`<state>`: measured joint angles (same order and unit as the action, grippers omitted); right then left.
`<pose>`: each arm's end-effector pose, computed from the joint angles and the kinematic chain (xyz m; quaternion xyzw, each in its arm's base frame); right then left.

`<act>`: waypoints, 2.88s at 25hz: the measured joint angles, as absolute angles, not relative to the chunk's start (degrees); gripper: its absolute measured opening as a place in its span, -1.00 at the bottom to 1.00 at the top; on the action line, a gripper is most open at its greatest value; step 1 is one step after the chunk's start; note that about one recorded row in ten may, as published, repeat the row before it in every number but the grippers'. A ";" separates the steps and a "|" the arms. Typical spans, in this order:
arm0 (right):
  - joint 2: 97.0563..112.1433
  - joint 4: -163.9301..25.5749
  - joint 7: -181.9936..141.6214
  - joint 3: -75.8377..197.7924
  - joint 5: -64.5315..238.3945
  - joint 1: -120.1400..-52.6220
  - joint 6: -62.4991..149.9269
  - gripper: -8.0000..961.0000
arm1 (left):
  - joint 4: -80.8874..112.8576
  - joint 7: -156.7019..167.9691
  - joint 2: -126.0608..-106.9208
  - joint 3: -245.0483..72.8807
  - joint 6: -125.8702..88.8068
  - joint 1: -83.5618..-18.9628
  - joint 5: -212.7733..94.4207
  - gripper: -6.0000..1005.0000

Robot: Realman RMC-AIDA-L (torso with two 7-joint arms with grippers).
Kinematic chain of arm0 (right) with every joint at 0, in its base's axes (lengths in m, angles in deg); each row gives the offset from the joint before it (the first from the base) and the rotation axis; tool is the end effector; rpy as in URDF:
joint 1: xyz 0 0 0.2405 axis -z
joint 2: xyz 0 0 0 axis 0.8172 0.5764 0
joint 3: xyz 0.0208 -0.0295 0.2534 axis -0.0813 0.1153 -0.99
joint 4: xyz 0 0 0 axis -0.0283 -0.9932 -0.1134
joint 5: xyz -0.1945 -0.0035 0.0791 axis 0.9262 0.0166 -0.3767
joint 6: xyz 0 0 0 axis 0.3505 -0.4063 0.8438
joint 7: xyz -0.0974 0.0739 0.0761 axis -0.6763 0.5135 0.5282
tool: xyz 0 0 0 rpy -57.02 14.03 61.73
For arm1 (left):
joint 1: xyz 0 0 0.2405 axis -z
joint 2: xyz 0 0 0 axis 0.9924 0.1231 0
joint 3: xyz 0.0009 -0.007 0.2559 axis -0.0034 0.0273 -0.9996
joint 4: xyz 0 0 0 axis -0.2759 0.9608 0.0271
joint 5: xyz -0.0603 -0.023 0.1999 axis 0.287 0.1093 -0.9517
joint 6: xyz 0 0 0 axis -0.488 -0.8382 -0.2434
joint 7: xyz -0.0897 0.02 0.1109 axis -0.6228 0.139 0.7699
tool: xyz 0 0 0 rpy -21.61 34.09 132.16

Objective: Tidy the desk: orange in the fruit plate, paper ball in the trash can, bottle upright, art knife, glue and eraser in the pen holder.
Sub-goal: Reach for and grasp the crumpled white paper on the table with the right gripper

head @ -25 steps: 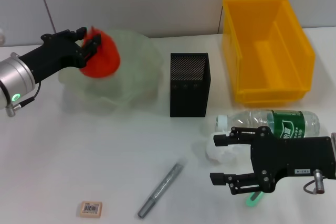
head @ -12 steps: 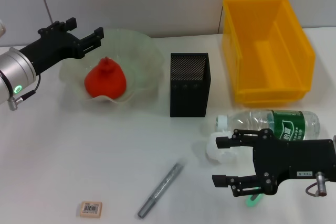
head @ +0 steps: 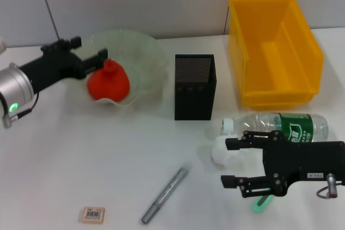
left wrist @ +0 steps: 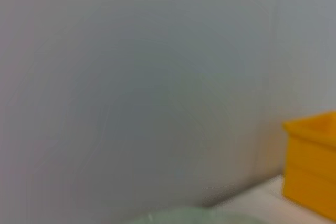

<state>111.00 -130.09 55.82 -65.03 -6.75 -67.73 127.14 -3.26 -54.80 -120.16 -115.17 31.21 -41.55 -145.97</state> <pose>0.2614 0.2725 0.0091 -0.9586 0.1342 0.2250 0.1115 -0.2537 0.4198 -0.0108 -0.8725 -0.2199 -0.2455 0.3607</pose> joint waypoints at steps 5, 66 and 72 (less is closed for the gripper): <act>110.87 -131.83 61.67 -68.33 -1.33 -68.28 128.17 0.65 | -8.82 -59.36 -120.23 -122.04 36.32 -46.60 -145.63 0.55; 110.81 -143.48 119.44 -43.91 39.18 -93.45 123.87 0.64 | -14.68 -60.16 -120.39 -125.09 45.75 -54.11 -140.50 0.55; 110.81 -142.88 120.09 -43.81 39.22 -93.52 123.75 0.64 | -14.84 -60.14 -120.40 -125.08 45.75 -54.07 -140.46 0.55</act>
<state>110.81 -142.88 120.09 -43.81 39.22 -93.52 123.75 -14.84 -60.14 -120.40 -125.08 45.75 -54.07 -140.46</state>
